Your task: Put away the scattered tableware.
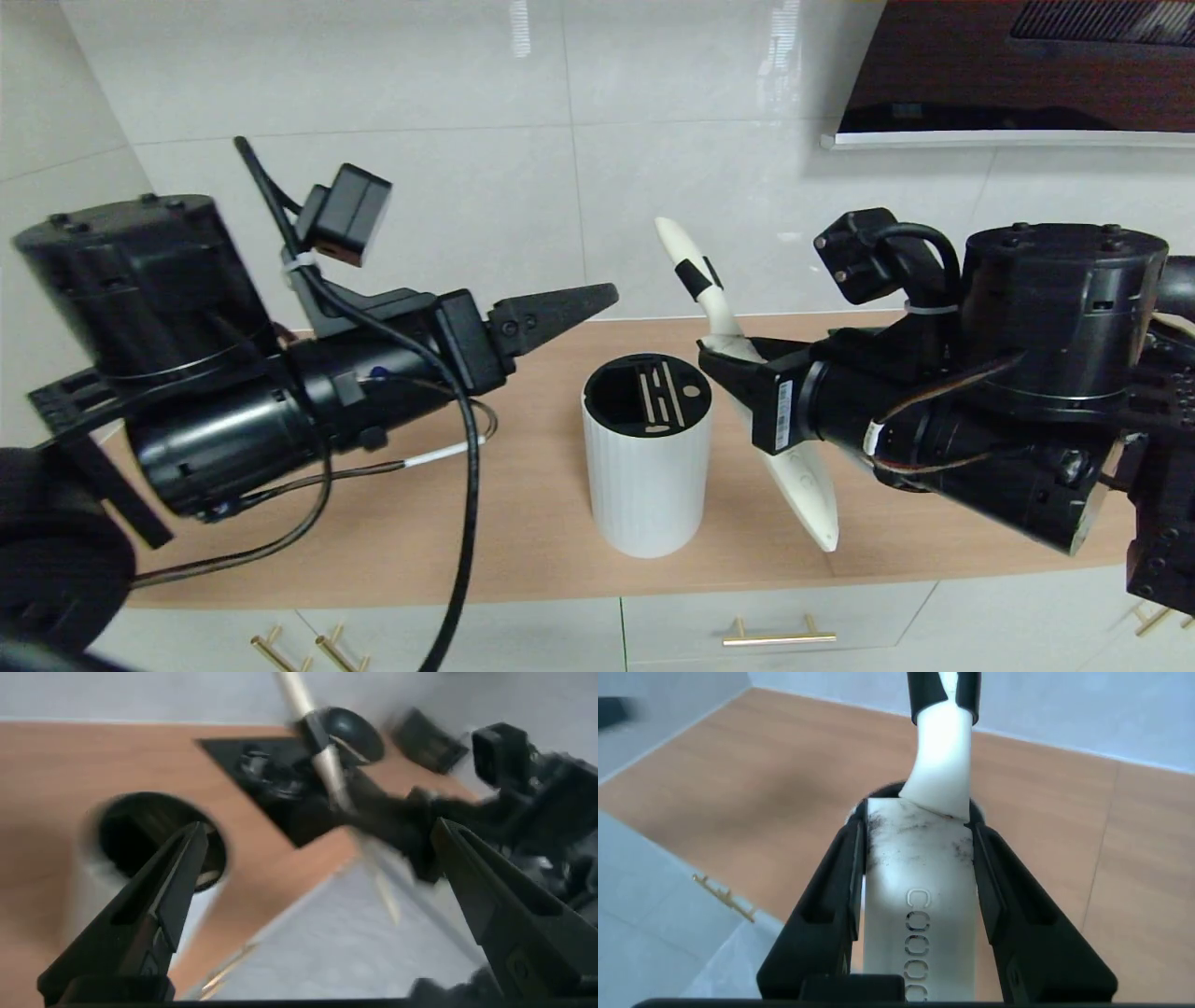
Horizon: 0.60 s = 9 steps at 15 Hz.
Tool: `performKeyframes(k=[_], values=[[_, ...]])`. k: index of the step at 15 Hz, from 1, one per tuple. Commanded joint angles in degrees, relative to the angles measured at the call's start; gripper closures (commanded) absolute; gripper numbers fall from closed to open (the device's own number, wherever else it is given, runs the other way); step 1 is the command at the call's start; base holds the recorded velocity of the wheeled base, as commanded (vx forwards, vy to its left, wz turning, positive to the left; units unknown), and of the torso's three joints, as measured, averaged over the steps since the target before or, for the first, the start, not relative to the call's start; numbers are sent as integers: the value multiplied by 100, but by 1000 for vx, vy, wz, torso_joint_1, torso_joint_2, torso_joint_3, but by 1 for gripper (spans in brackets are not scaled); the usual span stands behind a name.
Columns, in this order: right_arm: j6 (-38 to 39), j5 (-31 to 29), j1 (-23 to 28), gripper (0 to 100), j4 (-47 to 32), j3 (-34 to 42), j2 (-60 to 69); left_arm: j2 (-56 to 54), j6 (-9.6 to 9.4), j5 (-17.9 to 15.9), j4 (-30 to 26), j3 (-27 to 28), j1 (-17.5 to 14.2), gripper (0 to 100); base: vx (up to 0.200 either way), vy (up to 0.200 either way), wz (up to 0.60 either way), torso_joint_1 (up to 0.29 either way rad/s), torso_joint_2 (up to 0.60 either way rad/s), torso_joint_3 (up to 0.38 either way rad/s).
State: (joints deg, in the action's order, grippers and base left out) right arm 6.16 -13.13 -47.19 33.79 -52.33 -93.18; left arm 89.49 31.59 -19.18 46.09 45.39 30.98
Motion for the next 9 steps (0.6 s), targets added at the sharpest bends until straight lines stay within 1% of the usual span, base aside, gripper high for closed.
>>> performKeyframes(k=[1,3,8,9], values=[[8,-5,-80,100,13,13,-130,859,58,169,128,454,146,0,0,0,0,0,0,0],[17,-14,-97,100,22,22,-156,912,58,160,137,559,225,0,0,0,0,0,0,0],[158,-32,-326,100,49,92,-130,1299,58,186,137,814,251,0,0,0,0,0,0,0],[158,-32,-396,100,49,101,-130,1413,58,195,137,840,321,0,0,0,0,0,0,0]])
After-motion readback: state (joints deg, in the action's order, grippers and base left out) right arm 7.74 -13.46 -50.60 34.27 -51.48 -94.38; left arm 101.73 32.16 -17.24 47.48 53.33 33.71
